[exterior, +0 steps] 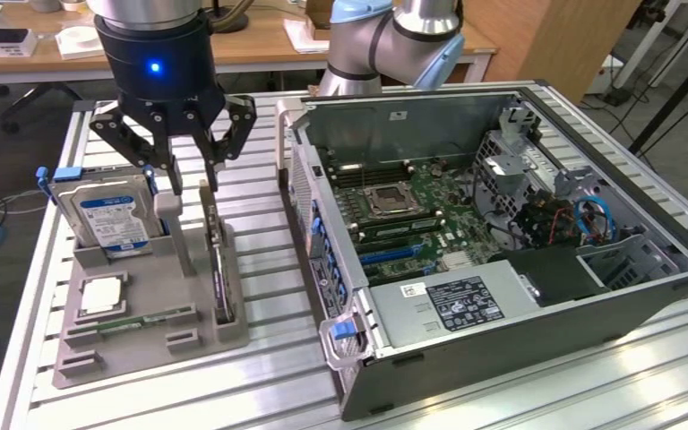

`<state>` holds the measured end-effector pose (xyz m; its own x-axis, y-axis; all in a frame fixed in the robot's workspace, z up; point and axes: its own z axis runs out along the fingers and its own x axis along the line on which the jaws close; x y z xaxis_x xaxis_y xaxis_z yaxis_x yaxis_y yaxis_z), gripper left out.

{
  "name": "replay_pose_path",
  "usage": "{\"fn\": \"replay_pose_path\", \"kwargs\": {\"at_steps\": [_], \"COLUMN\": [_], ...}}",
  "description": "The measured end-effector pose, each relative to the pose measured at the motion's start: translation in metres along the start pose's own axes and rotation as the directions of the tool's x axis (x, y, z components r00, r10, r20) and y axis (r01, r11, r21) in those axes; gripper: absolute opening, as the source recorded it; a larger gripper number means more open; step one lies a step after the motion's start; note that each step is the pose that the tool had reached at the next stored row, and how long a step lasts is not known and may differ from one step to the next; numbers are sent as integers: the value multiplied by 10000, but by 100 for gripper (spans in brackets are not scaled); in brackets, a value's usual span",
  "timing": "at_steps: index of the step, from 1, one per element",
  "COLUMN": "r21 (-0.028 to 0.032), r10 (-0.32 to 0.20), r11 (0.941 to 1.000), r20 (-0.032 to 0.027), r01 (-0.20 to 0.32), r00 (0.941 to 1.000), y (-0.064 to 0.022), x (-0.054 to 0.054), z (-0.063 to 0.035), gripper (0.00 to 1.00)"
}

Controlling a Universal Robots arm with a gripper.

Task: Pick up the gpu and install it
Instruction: 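Pick up the gpu and move the gpu toward the slot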

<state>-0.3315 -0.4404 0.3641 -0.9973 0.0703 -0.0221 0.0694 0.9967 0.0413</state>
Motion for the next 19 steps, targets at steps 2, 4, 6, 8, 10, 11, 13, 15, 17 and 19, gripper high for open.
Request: {"fn": "replay_pose_path", "kwargs": {"at_steps": [2,4,6,8,10,11,13,15,17,19], "r21": [0,-1,-1,-1,0,0,0,0,0,1], "r10": [0,0,0,0,0,0,0,0,0,0], "r11": [10000,10000,10000,10000,10000,10000,10000,10000,10000,10000], "r20": [-1,1,0,0,0,0,0,0,0,-1], "r01": [0,0,0,0,0,0,0,0,0,0], "r00": [10000,10000,10000,10000,10000,10000,10000,10000,10000,10000], "y": [0,0,-1,-1,-2,-2,-3,-4,-5,-5], "x": [0,0,0,1,1,1,2,2,2,3], "z": [2,10,20,34,51,58,74,91,107,121], "gripper": [42,42,42,42,42,42,42,42,42,42]}}
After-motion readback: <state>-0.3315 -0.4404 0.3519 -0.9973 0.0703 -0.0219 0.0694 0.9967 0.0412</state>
